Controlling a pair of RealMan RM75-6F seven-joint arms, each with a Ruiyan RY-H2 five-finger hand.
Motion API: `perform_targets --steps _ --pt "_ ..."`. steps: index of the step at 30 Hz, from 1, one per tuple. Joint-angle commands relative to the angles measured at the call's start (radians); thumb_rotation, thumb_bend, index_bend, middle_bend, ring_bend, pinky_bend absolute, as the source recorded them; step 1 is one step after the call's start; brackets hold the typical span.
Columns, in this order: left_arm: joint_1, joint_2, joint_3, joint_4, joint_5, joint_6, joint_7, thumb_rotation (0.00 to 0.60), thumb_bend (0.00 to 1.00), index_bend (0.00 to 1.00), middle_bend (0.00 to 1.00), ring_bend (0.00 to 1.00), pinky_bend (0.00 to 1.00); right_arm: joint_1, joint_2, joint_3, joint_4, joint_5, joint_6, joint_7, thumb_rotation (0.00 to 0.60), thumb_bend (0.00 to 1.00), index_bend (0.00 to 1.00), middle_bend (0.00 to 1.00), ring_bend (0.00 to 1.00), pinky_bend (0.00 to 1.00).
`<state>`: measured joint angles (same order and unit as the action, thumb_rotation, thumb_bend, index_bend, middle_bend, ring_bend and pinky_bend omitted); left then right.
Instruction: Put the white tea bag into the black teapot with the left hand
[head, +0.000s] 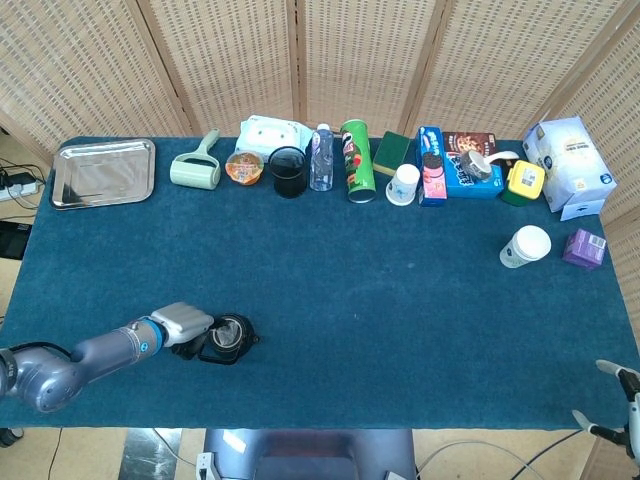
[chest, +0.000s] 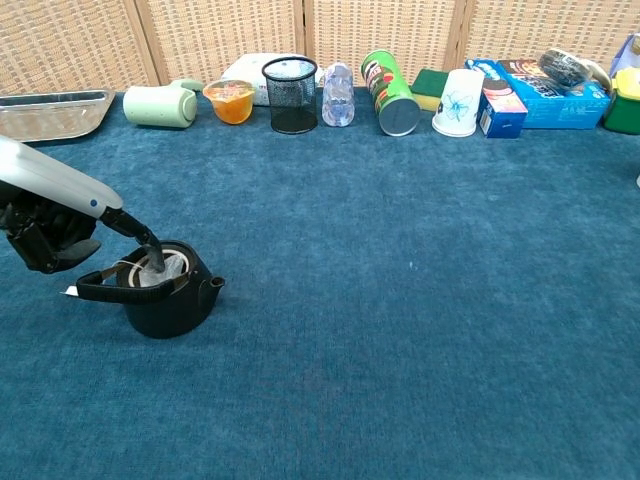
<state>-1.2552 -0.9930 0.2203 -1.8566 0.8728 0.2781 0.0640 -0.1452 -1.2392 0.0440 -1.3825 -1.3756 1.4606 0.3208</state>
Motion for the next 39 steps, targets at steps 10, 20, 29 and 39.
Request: perform_targets --steps 10,20,29,39 --pt "-0.046 -0.031 0.03 0.004 -0.021 0.007 -0.002 0.6 0.9 0.11 1.0 1.0 0.99 -0.004 0.0 0.002 0.005 0.004 -0.002 0.006 0.6 0.19 0.24 0.28 0.2 0.15" --pt "-0.029 -0.004 0.032 -0.018 -0.015 0.074 -0.022 0.6 0.9 0.11 1.0 1.0 0.99 -0.002 0.0 0.003 0.003 0.003 -0.006 0.001 0.6 0.19 0.24 0.28 0.2 0.16" --pt "0.131 0.078 -0.033 -0.087 0.097 0.26 -0.083 0.6 0.88 0.11 1.0 1.0 0.99 0.005 0.007 0.007 -0.011 -0.002 -0.008 -0.014 0.6 0.19 0.24 0.28 0.2 0.16" --pt "0.441 0.043 -0.107 -0.04 0.295 0.645 -0.241 0.6 0.76 0.11 1.0 0.97 0.87 0.032 0.014 0.01 -0.04 -0.018 -0.024 -0.055 0.6 0.19 0.24 0.28 0.2 0.16"
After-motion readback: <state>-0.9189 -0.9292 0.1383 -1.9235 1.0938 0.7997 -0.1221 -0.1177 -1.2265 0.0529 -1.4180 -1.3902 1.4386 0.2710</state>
